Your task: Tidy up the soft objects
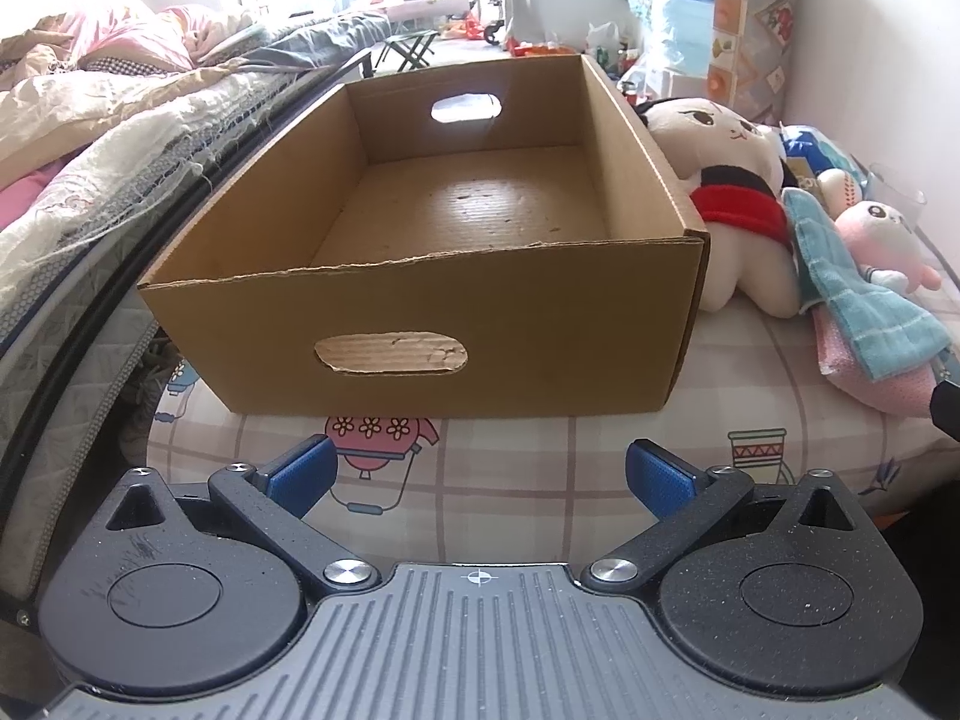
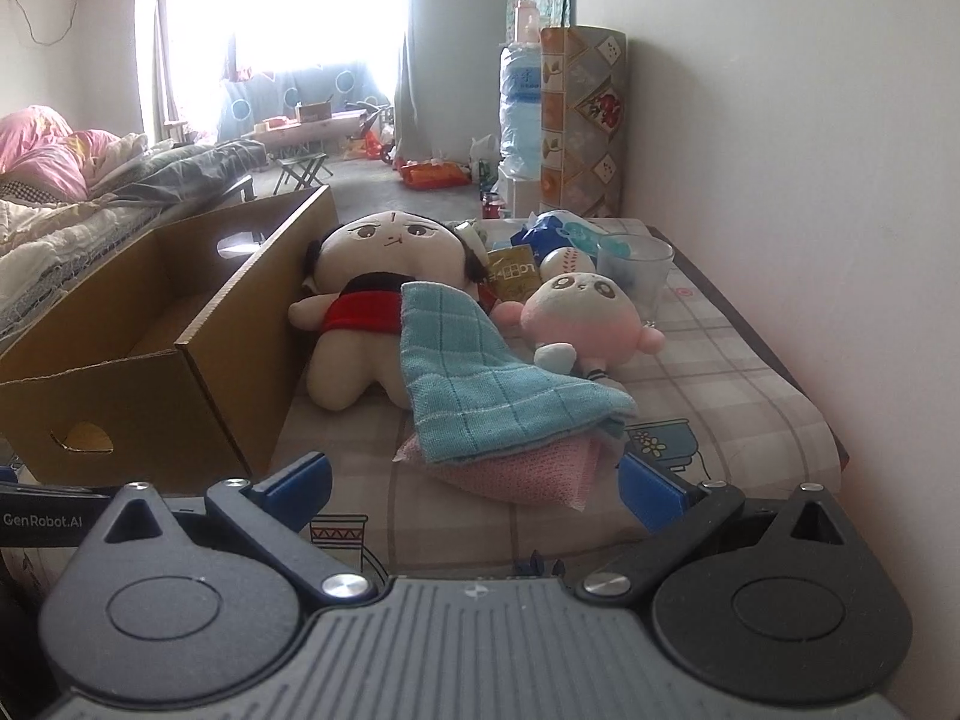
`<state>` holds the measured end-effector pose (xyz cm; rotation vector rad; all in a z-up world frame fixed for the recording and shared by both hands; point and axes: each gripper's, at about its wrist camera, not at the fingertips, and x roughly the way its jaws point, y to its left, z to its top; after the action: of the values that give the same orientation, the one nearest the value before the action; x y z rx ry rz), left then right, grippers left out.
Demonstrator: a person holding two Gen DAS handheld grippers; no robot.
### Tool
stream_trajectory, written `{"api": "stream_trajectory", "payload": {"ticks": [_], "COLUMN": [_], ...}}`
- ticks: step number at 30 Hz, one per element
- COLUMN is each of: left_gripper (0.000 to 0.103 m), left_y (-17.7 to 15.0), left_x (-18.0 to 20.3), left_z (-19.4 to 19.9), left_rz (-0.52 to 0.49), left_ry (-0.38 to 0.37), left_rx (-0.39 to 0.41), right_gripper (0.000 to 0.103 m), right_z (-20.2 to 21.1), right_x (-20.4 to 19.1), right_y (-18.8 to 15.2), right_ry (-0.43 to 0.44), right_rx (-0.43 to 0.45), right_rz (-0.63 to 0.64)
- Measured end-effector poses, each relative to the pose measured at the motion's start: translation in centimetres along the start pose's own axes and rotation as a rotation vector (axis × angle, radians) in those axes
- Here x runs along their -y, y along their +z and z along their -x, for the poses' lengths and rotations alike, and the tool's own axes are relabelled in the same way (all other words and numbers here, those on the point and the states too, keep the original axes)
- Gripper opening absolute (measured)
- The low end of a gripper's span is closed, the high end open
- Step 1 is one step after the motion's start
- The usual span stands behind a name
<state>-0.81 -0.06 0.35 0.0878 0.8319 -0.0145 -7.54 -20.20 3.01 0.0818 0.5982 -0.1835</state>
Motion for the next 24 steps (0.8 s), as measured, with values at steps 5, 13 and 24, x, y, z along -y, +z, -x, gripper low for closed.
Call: {"api": "stream_trajectory", "payload": {"ticks": [5,13,24], "left_gripper": [0.103,0.103,0.103], "left_y": [0.03,0.07,-0.01], "left_x": [-0.16,-0.21,-0.19], "left_z": [0.15,0.19,0.3], "left_rz": [0.0,-0.001,-0.003], "left_ry": [0.001,0.001,-0.001], "left_rx": [0.003,0.002,0.001], "right_gripper": [0.103,0.103,0.103], "right_z": [0.13,0.22,0.4], "right_x": [-0.22,-0.28,-0.18], "right_y": [-0.04,-0.04,-0.07], "right_ry": [0.004,0.002,-0.003], "right_rx": [-0.001,-0.002,-0.003], "right_rz": [0.007,0.007,0.002]}}
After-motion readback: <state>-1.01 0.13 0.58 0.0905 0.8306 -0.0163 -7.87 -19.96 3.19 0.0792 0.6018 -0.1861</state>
